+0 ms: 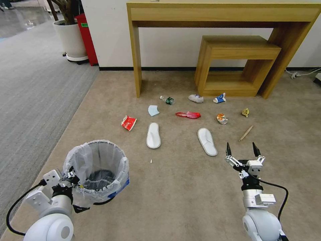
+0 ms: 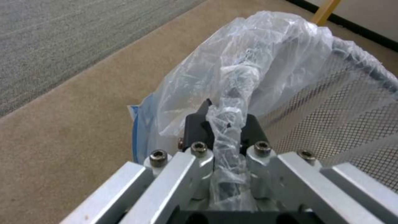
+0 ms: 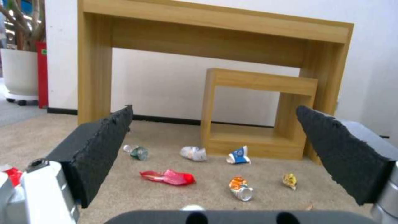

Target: Pick up the trash bin and place the garbage on the floor into it.

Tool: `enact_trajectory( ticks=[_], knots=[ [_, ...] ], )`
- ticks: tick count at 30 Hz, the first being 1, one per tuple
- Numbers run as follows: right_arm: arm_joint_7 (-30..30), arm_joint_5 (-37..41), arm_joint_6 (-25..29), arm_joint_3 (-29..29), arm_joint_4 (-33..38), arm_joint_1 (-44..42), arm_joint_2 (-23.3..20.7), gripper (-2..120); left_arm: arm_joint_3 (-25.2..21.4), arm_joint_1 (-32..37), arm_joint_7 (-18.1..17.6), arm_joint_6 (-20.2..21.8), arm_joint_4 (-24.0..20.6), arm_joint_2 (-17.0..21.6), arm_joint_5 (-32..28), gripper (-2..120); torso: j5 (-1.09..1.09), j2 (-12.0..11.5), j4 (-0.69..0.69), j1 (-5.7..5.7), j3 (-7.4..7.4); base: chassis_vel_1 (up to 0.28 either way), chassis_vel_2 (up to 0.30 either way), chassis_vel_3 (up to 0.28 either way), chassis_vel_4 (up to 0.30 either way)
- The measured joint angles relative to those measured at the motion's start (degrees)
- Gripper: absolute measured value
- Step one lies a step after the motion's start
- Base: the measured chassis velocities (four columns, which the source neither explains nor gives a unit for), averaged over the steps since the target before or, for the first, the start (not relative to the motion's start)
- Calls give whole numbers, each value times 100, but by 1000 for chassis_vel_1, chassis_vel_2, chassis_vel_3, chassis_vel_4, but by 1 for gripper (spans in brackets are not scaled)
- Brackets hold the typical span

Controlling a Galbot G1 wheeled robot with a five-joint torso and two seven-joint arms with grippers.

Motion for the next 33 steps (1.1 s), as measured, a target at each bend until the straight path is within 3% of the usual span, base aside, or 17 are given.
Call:
enact_trajectory(
  ticks=[33],
  knots=[
    [-30,-45,34,-14,-113,30,62,100,2,-62,3,-30,107,2,9,3,0,0,0,0,0,36,38,-32,-37]
  ],
)
